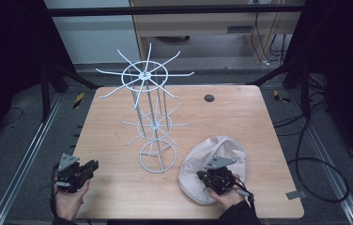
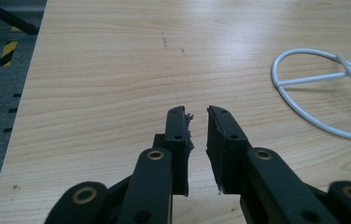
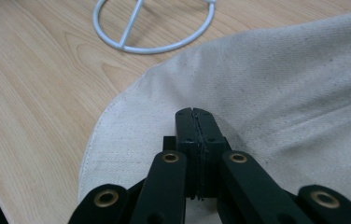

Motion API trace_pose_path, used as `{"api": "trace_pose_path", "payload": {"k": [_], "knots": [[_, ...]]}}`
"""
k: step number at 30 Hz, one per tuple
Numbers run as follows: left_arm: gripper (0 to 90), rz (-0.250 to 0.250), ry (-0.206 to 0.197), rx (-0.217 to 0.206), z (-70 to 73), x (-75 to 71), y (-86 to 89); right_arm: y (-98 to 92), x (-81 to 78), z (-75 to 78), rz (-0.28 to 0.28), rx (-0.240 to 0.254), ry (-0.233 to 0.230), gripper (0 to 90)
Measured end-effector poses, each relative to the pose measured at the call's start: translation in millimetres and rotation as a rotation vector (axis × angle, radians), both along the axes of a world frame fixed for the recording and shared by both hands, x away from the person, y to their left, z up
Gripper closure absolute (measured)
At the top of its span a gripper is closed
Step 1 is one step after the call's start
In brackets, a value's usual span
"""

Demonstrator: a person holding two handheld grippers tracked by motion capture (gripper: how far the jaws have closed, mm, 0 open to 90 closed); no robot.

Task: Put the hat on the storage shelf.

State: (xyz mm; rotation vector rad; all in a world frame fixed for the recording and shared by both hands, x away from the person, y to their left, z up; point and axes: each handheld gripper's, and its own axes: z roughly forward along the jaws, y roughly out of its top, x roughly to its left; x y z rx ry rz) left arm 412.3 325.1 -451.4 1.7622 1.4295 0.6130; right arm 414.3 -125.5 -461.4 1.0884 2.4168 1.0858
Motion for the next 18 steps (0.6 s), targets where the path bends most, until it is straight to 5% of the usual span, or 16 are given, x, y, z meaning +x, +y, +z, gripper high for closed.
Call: {"api": "trace_pose_path", "payload": {"k": [11,18], "knots": [[82.2,-0.081,0.001,-0.002,3.2,-5.5,-18.2,-26.9,-8.9,1.1,-0.017,0.003,0.008,90.0],[84.3,-0.166,0.006,0.0,3.2,-12.6,-41.7,-44.2,-12.1,15.1,-0.054,0.081,-0.04,90.0]]}}
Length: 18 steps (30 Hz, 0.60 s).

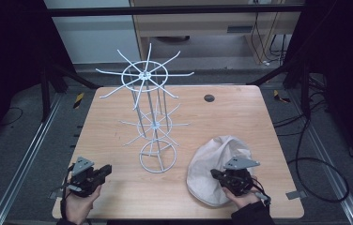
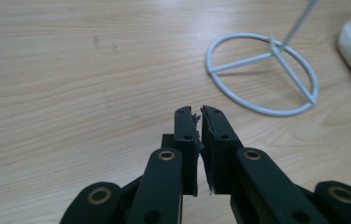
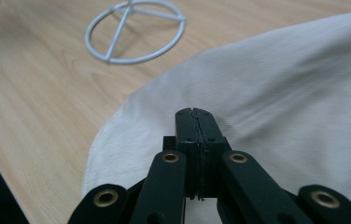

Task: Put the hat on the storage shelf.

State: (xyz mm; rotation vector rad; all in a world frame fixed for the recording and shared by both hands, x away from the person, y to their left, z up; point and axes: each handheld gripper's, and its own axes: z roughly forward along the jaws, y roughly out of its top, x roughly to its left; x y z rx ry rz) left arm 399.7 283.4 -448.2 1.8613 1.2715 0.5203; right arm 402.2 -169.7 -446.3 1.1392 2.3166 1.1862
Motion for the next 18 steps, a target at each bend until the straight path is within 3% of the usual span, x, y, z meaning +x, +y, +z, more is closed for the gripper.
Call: {"api": "trace_pose_path", "payload": {"k": [7,9,13,16,17,18], "knots": [[85.6,-0.115,-0.004,0.025,0.7,-5.7,-37.4,-44.6,1.2,7.9,-0.154,0.05,-0.071,90.0],[86.1,-0.165,0.006,0.041,-0.9,-3.8,-56.6,-62.0,3.1,7.2,-0.214,0.049,-0.08,90.0],[86.7,-0.234,0.011,0.08,-2.8,-0.5,-86.7,-80.8,6.4,2.9,-0.277,0.041,-0.08,90.0],[87.2,-0.278,0.012,0.087,-2.2,2.4,-109.0,-90.5,10.2,-2.0,-0.312,0.037,-0.072,90.0],[87.4,-0.278,0.012,0.087,-2.2,2.4,-109.0,-93.0,12.6,-4.1,-0.322,0.03,-0.072,90.0],[87.5,-0.305,0.004,0.094,-1.5,6.3,-124.7,-94.9,15.7,-6.2,-0.331,0.027,-0.067,90.0]]}}
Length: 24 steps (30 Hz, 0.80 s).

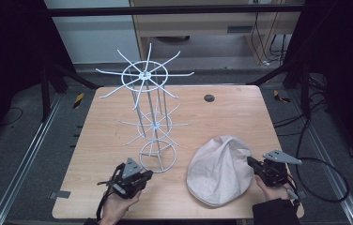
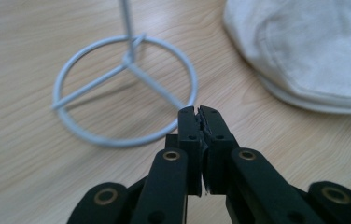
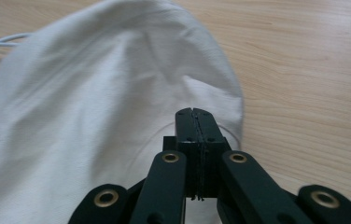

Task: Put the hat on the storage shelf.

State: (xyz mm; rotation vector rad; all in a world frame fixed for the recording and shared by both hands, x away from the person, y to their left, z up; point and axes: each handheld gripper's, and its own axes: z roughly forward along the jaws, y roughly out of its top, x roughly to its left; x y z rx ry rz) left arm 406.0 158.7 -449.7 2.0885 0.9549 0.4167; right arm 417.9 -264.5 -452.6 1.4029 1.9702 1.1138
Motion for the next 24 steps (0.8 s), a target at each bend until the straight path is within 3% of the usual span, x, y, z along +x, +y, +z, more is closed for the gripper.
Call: {"api": "trace_pose_path", "payload": {"k": [7,9,11,16,20,24], "knots": [[88.7,-0.065,-0.008,0.002,-9.0,16.4,-53.2,0.8,15.6,-11.1,0.006,-0.008,0.034,90.0],[88.8,-0.062,-0.003,0.007,-9.7,16.6,-57.9,1.6,19.4,-13.6,0.005,-0.006,0.043,90.0],[88.9,-0.099,-0.019,0.033,-13.0,19.6,-72.5,1.3,23.9,-15.8,0.001,-0.001,0.046,90.0],[89.0,-0.121,-0.003,0.026,-20.9,19.8,-89.2,4.0,34.3,-19.4,0.012,0.028,0.062,90.0],[89.2,-0.135,0.005,0.044,-27.2,17.9,-98.8,7.1,43.4,-21.3,0.019,0.027,0.07,90.0],[89.2,-0.145,0.01,0.031,-30.6,15.6,-105.0,13.0,60.4,-23.1,0.031,0.03,0.063,90.0]]}}
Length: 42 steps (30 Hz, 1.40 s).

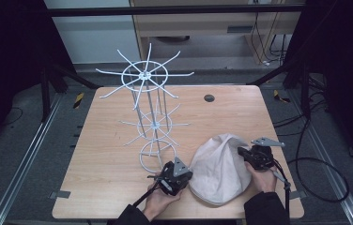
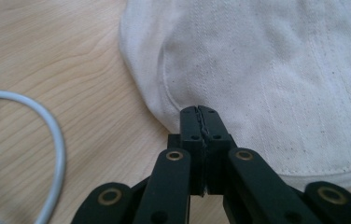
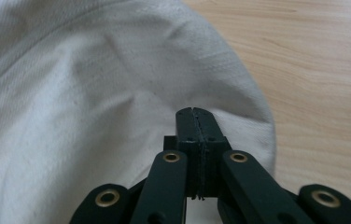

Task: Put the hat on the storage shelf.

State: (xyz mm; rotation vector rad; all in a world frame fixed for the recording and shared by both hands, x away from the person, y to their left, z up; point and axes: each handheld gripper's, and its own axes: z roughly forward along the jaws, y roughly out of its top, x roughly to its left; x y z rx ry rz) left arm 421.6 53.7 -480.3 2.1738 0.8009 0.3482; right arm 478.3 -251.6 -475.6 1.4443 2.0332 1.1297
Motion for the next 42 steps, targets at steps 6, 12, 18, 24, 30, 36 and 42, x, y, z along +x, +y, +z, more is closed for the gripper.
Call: {"api": "trace_pose_path", "payload": {"k": [6,12,18,24,30,36,42], "knots": [[89.2,-0.024,0.004,-0.008,-3.2,-3.7,-7.7,6.9,14.3,1.9,0.014,0.007,-0.006,90.0],[89.2,-0.038,0.007,-0.043,-4.5,-4.8,-21.0,13.7,30.3,6.8,0.034,0.013,-0.013,90.0],[89.3,-0.05,-0.002,-0.056,-4.6,-4.1,-39.4,23.6,43.6,12.1,0.077,0.021,-0.018,90.0],[89.3,-0.05,-0.005,-0.067,-5.2,-0.7,-54.6,27.7,48.2,13.0,0.094,0.032,-0.02,90.0],[88.4,-0.057,-0.011,-0.08,-2.0,0.0,-58.8,19.8,45.8,17.5,0.054,0.008,-0.053,90.0],[88.1,-0.04,-0.06,-0.078,19.4,-10.2,-25.2,4.4,31.7,31.3,0.0,0.021,-0.097,90.0],[87.9,0.008,-0.089,-0.068,40.6,-16.7,20.3,0.7,2.1,46.7,0.018,0.055,-0.146,90.0]]}}
